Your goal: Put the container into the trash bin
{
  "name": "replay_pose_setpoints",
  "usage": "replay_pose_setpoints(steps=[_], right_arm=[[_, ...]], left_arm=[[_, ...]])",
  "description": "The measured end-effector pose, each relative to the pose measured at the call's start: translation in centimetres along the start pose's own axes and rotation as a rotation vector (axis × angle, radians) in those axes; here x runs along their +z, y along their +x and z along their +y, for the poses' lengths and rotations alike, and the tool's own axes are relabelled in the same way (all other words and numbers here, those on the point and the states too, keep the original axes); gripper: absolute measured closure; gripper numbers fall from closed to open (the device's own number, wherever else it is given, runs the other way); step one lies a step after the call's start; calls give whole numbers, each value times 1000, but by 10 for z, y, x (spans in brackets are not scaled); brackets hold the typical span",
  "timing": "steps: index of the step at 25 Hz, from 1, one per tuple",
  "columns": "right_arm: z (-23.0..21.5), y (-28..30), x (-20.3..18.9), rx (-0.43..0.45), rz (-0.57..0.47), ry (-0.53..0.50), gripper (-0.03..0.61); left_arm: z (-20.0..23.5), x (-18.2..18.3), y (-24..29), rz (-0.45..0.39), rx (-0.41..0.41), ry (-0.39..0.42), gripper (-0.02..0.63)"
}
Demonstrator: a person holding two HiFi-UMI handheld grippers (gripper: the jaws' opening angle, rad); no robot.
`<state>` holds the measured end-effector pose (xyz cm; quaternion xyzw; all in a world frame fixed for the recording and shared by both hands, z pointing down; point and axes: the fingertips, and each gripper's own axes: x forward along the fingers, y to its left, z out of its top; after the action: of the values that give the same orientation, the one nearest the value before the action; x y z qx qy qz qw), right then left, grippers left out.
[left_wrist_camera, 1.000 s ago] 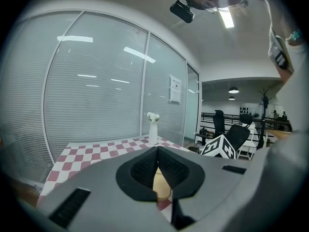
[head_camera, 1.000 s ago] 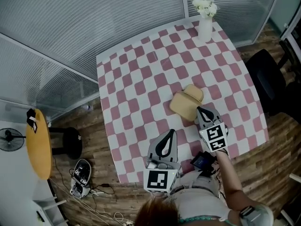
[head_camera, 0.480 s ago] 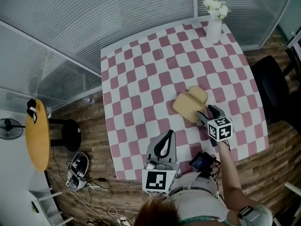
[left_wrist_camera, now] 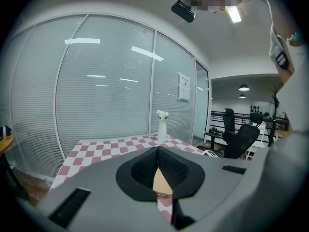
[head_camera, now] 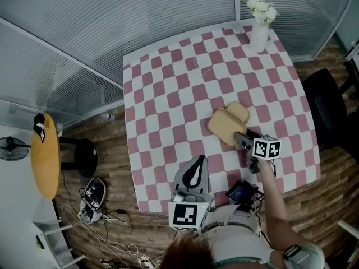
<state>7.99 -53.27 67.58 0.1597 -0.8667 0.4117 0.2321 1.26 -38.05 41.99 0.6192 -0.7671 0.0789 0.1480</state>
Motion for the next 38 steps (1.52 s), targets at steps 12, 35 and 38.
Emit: replay_pose_setpoints(steps=[12,35,38], right_arm=[[26,-17,0,-36,25,-258,365],[182,-106,50,-67,-247,-751,386],[208,-119,57,-46,-293,-787,387]], left_arm=[[-8,-3,-7,11,-24,-8,601],[-1,-9,-57,-64,25,-10,601],[0,-3,-65,-88,33,-19,601]])
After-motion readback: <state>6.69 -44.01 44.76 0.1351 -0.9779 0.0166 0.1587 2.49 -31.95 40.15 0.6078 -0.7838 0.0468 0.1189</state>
